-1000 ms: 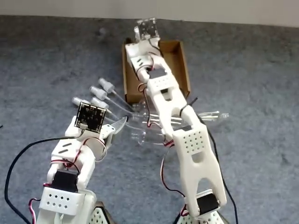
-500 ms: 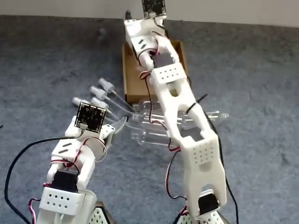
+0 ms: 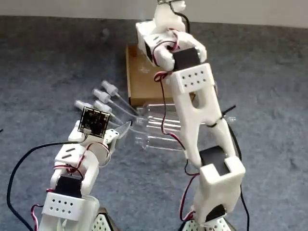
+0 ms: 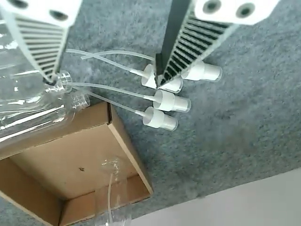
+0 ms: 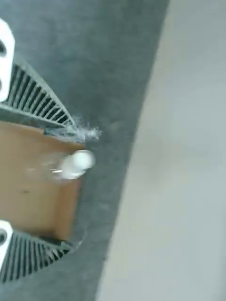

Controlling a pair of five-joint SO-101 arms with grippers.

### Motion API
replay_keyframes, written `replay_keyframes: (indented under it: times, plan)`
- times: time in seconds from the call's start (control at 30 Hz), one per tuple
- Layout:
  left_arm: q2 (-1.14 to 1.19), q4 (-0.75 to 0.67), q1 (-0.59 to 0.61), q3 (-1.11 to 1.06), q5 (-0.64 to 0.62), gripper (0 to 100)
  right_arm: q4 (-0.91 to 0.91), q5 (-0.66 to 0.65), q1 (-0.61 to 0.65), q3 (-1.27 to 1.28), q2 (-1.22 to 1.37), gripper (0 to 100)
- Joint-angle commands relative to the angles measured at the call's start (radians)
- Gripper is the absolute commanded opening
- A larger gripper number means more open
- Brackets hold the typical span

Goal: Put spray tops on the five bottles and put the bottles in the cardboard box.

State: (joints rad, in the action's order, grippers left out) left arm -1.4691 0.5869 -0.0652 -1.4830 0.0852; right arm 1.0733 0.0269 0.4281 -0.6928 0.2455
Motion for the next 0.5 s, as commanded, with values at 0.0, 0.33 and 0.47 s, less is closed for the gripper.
replay_keyframes:
  times: [0.0,0.33,0.47]
  plan:
    - [0.005,-0.043,0.016,0.004,0.002,25,0.254,-0.014,0.001,-0.07,-0.127,29.2]
    - [0.007,0.138,0.045,0.125,0.006,25,0.691,-0.015,-0.114,-0.056,-0.259,29.3]
    - [0.007,0.379,0.104,0.254,0.098,25,0.687,-0.075,-0.229,0.11,-0.32,29.3]
